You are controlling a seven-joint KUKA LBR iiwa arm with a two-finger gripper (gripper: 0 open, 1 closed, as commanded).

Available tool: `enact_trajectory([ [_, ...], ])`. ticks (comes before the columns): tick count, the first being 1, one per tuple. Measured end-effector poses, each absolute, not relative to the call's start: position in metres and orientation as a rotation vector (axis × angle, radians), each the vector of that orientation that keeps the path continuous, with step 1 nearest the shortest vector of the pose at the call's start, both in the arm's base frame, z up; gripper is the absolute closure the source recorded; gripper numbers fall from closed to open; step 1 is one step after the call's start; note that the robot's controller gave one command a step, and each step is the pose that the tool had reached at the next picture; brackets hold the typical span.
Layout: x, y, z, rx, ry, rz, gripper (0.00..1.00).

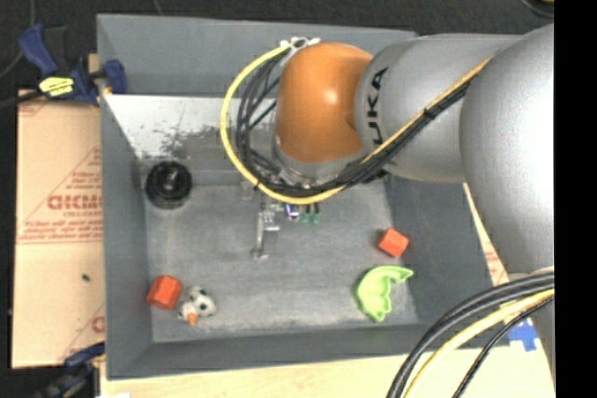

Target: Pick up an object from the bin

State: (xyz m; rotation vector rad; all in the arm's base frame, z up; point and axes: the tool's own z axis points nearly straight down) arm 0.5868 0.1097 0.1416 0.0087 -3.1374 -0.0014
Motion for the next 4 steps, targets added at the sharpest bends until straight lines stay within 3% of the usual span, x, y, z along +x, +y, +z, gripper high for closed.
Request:
enact_trajectory([
  [1,0.588,0.109,0.147,0.002,-3.145,-0.003,0.00],
  [2,0.534,0.179,0.068,0.569,-3.081,-0.006,0.00],
  [3,0.532,0.168,0.134,0.591,-3.093,-0.003,0.00],
  [4,0.497,0.147,0.100,0.675,-3.061,-0.007,0.00],
])
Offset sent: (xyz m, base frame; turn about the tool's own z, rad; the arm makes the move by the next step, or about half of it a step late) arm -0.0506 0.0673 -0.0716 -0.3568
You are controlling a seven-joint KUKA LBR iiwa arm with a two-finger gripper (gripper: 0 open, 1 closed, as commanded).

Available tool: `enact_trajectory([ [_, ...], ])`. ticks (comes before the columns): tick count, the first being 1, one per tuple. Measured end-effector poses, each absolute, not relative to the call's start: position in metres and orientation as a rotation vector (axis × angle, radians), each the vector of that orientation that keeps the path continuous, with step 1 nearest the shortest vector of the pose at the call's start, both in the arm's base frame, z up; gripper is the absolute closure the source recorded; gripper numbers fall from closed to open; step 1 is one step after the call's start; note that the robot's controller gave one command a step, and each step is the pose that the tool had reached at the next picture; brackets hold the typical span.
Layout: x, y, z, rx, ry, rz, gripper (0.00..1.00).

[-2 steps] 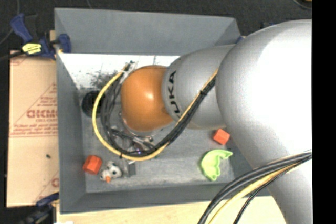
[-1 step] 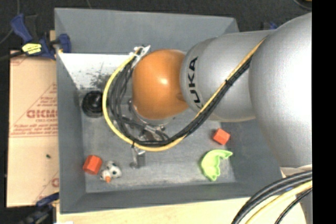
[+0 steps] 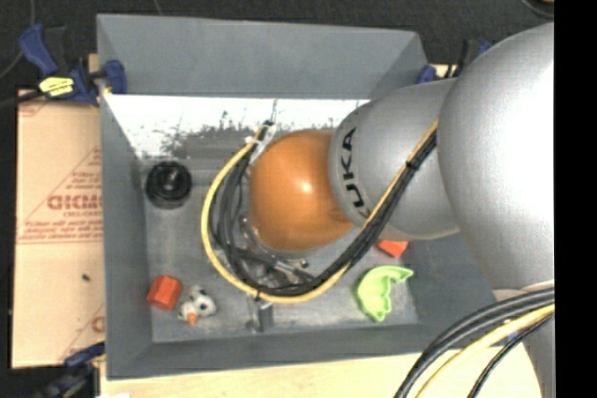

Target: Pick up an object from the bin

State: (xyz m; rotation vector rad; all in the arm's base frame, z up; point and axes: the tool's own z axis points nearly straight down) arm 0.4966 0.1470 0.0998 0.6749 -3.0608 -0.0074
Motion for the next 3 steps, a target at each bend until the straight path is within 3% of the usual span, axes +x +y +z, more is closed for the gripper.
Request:
enact_trajectory([
  [1,0.500,0.220,0.070,1.148,-2.938,-0.006,0.00],
  [2,0.527,0.193,0.070,0.672,-3.066,-0.009,1.00],
  [3,0.527,0.193,0.070,0.671,-3.066,-0.009,1.00],
])
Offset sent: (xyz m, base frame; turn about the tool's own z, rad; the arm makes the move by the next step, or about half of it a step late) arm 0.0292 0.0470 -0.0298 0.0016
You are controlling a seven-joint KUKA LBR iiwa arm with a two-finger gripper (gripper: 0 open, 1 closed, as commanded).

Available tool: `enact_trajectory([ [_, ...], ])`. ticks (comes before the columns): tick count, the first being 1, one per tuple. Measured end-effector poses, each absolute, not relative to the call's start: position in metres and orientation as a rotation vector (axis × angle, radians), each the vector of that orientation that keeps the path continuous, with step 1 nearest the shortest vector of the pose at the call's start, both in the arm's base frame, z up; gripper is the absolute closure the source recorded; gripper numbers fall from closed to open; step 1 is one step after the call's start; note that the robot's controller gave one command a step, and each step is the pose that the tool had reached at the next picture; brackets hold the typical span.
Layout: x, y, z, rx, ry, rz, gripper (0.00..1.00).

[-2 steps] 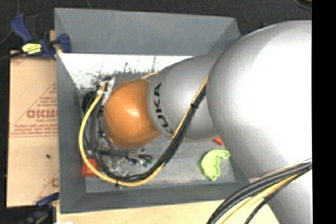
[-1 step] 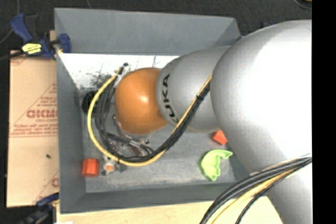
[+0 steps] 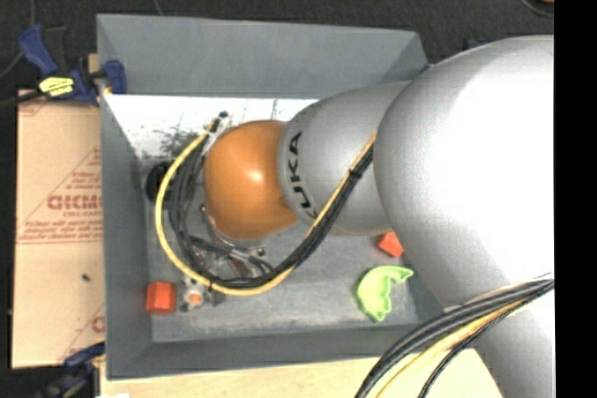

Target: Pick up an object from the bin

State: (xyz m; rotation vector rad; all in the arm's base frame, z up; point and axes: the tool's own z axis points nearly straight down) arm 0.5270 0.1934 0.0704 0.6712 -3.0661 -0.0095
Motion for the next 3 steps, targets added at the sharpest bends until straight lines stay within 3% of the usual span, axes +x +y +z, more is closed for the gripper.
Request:
enact_trajectory([
  [1,0.526,0.193,0.075,0.670,-3.062,-0.009,1.00],
  [3,0.526,0.193,0.120,0.668,-3.063,-0.008,1.00],
])
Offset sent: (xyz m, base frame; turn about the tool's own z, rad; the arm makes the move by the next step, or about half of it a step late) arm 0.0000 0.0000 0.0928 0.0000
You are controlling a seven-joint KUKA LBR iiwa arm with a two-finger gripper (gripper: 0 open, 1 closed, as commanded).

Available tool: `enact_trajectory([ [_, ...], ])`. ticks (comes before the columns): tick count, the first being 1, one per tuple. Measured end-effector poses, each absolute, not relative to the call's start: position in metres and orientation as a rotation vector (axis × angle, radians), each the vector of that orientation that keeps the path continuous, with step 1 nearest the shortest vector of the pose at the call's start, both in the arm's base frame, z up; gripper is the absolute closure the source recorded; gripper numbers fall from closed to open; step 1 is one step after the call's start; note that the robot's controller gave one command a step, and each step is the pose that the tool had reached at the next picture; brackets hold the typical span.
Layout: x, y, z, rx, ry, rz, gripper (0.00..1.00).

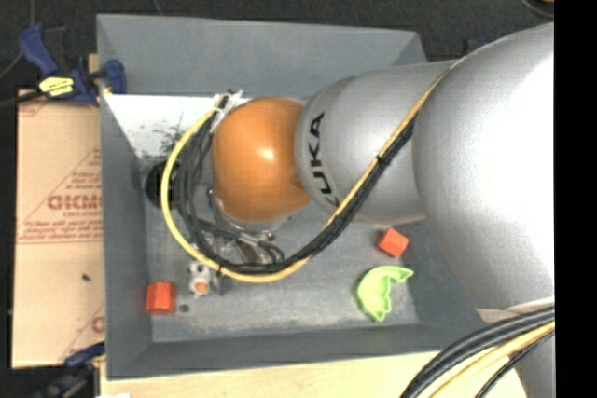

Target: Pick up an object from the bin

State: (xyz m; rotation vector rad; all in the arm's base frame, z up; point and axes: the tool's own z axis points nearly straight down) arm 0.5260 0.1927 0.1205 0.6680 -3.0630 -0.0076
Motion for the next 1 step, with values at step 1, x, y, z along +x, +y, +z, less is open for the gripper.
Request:
enact_trajectory([
  [1,0.5274,0.1930,0.1345,0.668,-3.068,-0.008,1.00],
])
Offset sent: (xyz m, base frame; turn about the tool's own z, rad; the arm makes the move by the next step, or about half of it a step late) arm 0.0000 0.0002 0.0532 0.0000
